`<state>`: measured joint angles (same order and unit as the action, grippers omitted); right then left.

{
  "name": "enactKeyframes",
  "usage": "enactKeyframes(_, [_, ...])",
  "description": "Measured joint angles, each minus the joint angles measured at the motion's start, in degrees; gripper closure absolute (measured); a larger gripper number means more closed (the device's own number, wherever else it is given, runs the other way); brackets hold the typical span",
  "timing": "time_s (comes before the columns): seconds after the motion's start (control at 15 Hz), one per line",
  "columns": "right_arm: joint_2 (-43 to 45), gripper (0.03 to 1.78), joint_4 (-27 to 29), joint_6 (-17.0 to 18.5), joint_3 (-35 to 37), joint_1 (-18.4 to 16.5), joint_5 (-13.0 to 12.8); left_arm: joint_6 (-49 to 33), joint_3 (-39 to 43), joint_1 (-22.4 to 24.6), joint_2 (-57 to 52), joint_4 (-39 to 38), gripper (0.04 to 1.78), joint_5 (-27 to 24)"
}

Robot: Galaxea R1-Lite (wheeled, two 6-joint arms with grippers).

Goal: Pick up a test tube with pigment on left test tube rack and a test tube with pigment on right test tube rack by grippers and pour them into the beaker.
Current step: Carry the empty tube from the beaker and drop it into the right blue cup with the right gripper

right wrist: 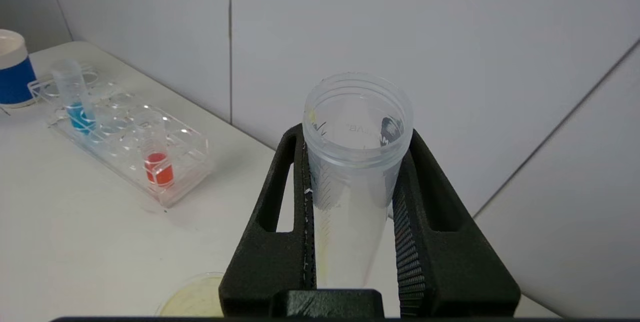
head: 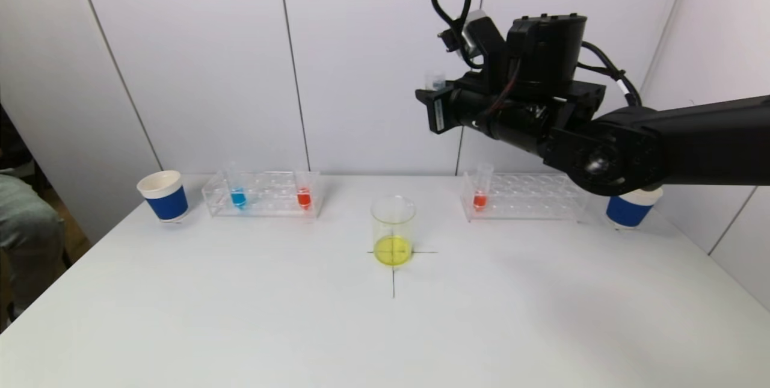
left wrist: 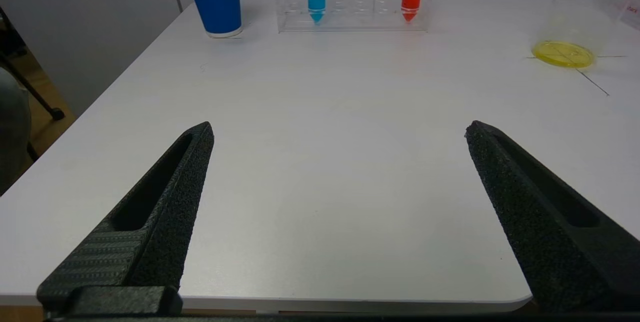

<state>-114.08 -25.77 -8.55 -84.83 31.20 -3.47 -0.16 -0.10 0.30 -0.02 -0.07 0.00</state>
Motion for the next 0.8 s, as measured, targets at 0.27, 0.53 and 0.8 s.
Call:
enactKeyframes(0.27, [3.67,1.31,2.01,1.27,1.27,-6.47,0.26,0.0,0.0,0.02,0.0,0.0,0.06,0.0])
enactKeyframes(0.53, [5.89,1.31,2.34,1.48,2.19,-15.21,2.02,0.0,0.05,0.02,0.0,0.0,0.06,0.0])
enactKeyframes(0.8, [6.45,1.31,2.46,2.27,2.19,-22.77,5.56,-0.02,0.02,0.02,0.0,0.0,0.06,0.0])
